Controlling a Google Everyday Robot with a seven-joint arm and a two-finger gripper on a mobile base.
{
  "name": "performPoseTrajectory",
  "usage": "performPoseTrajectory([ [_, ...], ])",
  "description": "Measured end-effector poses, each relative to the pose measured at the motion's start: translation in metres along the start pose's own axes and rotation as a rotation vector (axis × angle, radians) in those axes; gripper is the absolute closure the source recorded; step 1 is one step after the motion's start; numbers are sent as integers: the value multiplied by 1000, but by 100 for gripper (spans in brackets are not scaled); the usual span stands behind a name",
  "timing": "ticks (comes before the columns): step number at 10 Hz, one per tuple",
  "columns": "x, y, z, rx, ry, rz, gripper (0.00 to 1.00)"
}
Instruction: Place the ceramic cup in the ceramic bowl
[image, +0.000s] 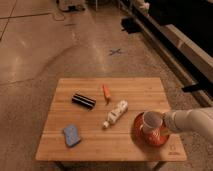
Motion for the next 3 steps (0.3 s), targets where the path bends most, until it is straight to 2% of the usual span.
performPoseTrajectory([
  [3,-3,-10,-23,-8,21,-33,20],
])
